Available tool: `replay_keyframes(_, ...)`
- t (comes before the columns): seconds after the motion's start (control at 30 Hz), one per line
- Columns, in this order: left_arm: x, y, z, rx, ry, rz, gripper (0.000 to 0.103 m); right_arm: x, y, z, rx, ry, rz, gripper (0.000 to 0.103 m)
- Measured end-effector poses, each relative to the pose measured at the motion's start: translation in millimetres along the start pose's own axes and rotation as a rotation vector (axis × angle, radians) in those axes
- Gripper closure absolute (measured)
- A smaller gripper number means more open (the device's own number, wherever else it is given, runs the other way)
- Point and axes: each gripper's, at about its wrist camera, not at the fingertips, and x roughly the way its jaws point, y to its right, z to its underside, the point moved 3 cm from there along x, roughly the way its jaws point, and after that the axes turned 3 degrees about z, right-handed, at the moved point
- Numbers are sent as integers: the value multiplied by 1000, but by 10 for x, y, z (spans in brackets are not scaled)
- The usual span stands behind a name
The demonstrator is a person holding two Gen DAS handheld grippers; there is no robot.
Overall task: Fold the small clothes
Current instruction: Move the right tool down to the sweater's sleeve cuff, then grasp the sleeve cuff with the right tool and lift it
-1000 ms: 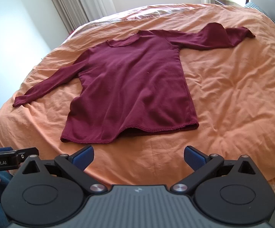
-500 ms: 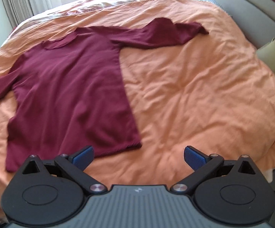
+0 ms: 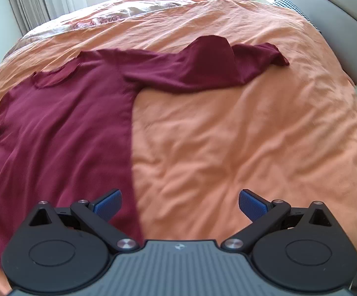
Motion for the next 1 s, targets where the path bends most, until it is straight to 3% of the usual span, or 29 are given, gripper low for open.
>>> replay_keyframes(0.3,827,619,-496,-48,22,-2,1,661,850,-644,67,176,-181,0)
replay_keyframes(0.47,1177,860,-613,-52,20,-14,1,1065,1383,-970,85,251,-172,0)
replay_keyframes(0.73,1614,1082,-620,-30,-26,-46,1,1408,2063,-1635,262,365,-320,0)
replay_keyframes(0.83,1730,1089,-633,-45,-41,-61,1,1591,2147,-1808,336,337,-355,2)
replay_keyframes(1.0,1858,1071,-679,-84,-65,-83,1,1892,2353,-1912,610,319,-455,12)
